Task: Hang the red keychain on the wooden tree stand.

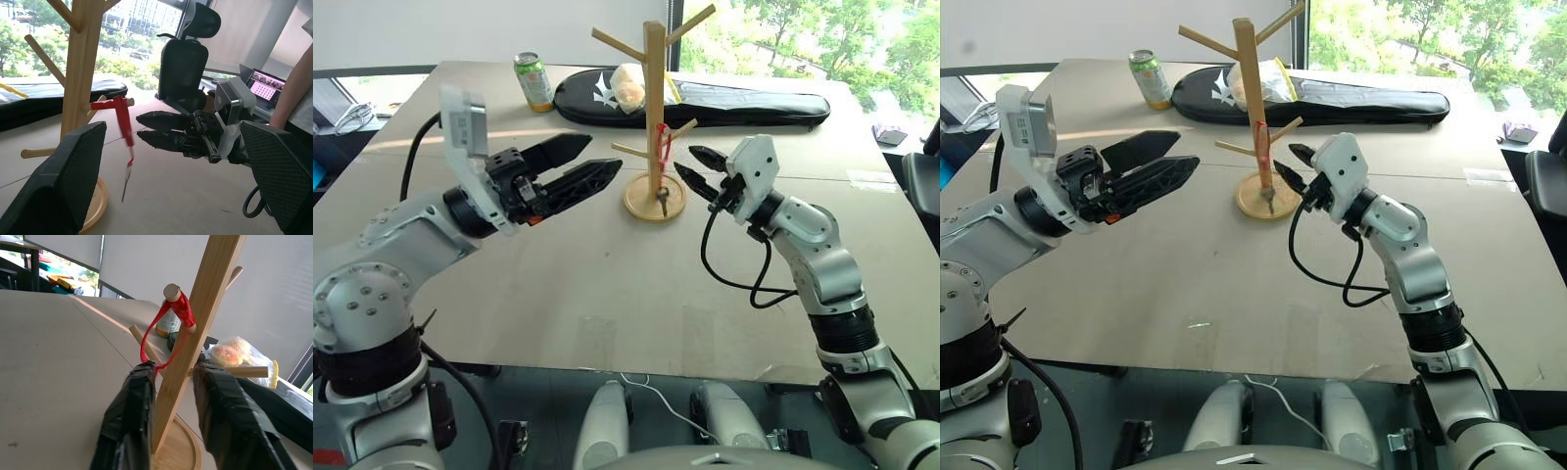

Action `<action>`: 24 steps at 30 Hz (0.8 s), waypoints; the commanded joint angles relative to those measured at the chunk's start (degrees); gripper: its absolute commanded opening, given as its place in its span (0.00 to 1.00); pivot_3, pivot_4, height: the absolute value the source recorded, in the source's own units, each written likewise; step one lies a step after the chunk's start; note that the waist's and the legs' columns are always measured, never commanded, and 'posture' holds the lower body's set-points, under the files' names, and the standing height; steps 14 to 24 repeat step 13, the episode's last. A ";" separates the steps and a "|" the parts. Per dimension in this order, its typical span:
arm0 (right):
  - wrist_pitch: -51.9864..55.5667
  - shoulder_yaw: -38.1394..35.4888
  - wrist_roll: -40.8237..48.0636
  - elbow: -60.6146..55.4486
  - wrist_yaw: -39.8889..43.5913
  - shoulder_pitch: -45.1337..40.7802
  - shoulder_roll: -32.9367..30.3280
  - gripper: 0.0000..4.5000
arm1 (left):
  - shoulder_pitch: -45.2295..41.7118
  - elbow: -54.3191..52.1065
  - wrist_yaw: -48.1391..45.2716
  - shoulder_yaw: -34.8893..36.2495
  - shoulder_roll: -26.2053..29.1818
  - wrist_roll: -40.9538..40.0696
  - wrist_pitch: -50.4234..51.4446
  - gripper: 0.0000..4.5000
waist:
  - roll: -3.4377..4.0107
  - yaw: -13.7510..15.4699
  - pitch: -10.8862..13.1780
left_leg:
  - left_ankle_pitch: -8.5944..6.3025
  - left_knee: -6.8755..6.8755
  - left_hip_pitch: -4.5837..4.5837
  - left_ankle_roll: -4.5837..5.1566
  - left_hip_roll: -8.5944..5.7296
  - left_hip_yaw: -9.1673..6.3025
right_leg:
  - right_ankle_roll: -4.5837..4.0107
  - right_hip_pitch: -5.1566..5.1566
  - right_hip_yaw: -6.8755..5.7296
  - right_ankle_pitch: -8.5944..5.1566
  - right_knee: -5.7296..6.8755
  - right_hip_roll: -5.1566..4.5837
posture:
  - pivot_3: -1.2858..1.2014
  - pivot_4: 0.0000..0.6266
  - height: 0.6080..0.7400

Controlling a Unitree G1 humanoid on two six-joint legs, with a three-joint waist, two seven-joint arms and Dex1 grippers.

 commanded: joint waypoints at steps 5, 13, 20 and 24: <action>5.53 -4.15 6.73 -6.49 7.44 0.65 -7.61 1.00 | 0.06 3.28 -4.58 -0.77 6.69 4.37 -0.45 1.00 | 0.02 0.02 0.02 | 0.00 -0.01 0.00 0.00 0.00 0.00 | 0.00 0.00 0.00 0.00 -0.01 0.00 | 0.52 0.24 1.00; 23.79 -12.82 21.48 -11.52 15.04 -3.40 -21.97 1.00 | -0.77 14.19 -19.66 -4.93 16.24 17.82 -6.31 1.00 | 0.15 0.00 0.21 | -0.01 -0.03 0.00 0.01 -0.01 0.05 | -0.02 -0.04 0.00 -0.02 -0.03 0.01 | 0.52 0.24 1.00; 23.79 -12.82 21.48 -11.52 15.04 -3.40 -21.97 1.00 | -0.77 14.19 -19.66 -4.93 16.24 17.82 -6.31 1.00 | 0.15 0.00 0.21 | -0.01 -0.03 0.00 0.01 -0.01 0.05 | -0.02 -0.04 0.00 -0.02 -0.03 0.01 | 0.52 0.24 1.00; 23.79 -12.82 21.48 -11.52 15.04 -3.40 -21.97 1.00 | -0.77 14.19 -19.66 -4.93 16.24 17.82 -6.31 1.00 | 0.15 0.00 0.21 | -0.01 -0.03 0.00 0.01 -0.01 0.05 | -0.02 -0.04 0.00 -0.02 -0.03 0.01 | 0.52 0.24 1.00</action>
